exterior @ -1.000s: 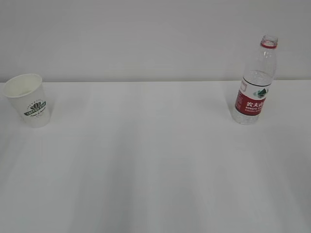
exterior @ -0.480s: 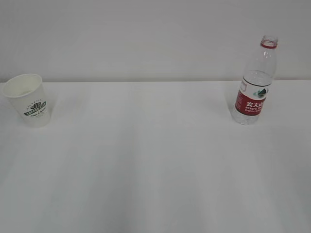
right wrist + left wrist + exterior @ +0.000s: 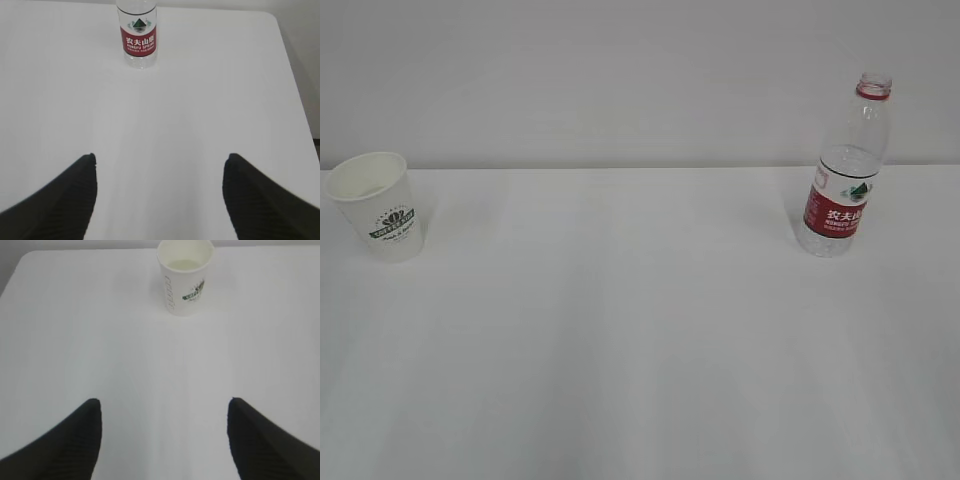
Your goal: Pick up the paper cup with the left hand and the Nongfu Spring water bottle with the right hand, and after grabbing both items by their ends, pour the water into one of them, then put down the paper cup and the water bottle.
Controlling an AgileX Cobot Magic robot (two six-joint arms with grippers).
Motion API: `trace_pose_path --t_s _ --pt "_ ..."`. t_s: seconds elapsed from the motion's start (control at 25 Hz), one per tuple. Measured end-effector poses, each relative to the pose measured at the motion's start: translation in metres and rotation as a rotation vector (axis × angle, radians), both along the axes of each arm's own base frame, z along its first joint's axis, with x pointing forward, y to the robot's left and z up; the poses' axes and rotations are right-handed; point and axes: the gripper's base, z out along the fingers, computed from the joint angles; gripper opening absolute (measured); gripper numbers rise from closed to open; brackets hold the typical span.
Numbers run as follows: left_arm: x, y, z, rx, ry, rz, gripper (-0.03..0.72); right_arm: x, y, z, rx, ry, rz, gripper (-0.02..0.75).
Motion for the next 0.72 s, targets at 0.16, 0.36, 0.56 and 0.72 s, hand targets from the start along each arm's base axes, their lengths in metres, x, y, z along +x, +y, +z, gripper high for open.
trace_pose_path --t_s 0.16,0.36,0.56,0.72 --pt "-0.004 -0.002 -0.002 -0.001 0.063 -0.023 0.570 -0.002 0.000 -0.002 0.002 0.034 -0.001 0.587" --pt "-0.010 -0.003 0.007 -0.012 0.121 -0.029 0.570 -0.004 0.000 -0.006 0.002 0.074 -0.003 0.587" --pt "-0.017 -0.004 0.001 -0.028 0.224 -0.036 0.570 -0.004 0.001 -0.022 0.007 0.139 0.011 0.587" --pt "-0.019 -0.004 0.000 -0.026 0.246 -0.035 0.570 -0.004 0.002 -0.028 0.007 0.159 0.015 0.587"
